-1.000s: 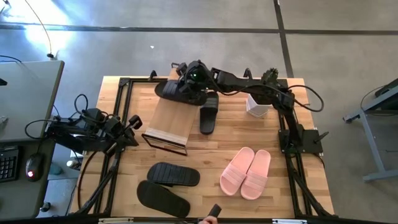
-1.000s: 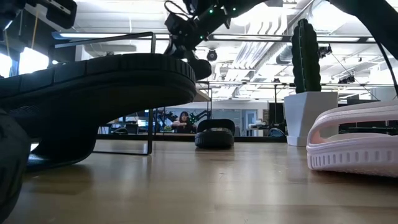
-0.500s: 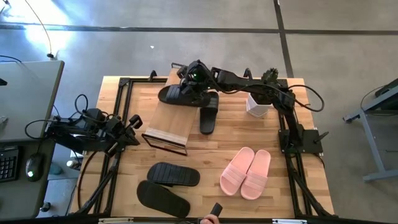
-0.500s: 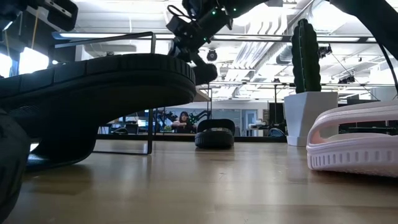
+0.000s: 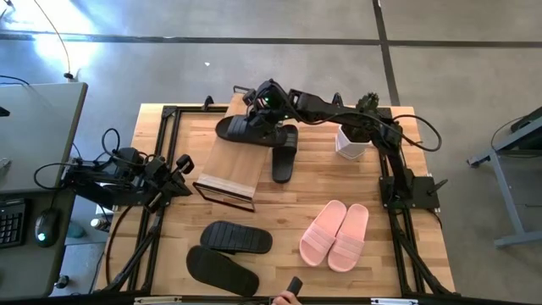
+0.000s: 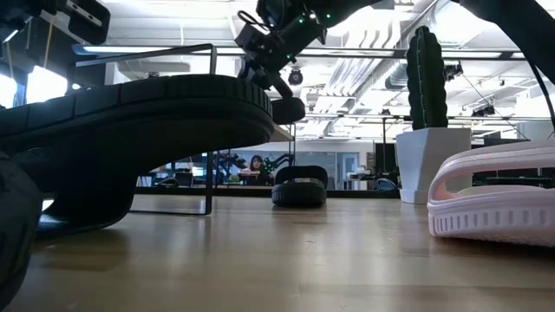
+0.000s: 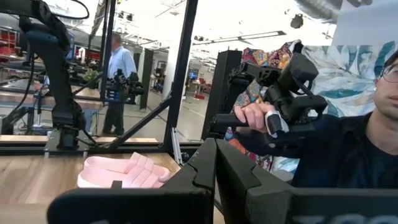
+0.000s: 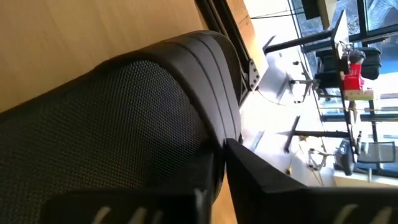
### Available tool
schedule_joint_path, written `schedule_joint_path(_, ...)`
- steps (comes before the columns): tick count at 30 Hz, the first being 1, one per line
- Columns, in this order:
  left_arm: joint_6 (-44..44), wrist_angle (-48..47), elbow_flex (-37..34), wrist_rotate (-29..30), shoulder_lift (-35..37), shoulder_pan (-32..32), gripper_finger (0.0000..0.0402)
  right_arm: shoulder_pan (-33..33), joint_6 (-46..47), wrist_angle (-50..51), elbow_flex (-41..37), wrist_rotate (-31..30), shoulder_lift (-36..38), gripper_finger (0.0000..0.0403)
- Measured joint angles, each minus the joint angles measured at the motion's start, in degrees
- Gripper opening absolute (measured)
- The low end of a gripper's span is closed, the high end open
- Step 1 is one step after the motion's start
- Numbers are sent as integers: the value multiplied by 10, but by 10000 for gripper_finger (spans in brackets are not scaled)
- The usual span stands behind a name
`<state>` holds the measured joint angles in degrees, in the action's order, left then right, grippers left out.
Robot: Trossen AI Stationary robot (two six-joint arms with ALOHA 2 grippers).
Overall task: Pick and place slides into the shelf
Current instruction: Put the black slides on the shelf
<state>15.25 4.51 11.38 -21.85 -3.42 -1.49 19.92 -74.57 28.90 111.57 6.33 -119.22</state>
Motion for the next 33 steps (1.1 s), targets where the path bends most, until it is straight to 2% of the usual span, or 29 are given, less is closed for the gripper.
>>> schedule_joint_path(6,0,0,0,0,0,0,1,3,20,-2,0,2,0,86)
schedule_joint_path(11,0,0,0,0,0,0,1,4,26,-4,0,-24,1,114)
schedule_joint_path(21,0,0,0,0,0,0,1,3,42,31,1,-36,1,119)
schedule_joint_path(33,0,0,0,0,0,0,1,-19,75,82,2,-59,45,119)
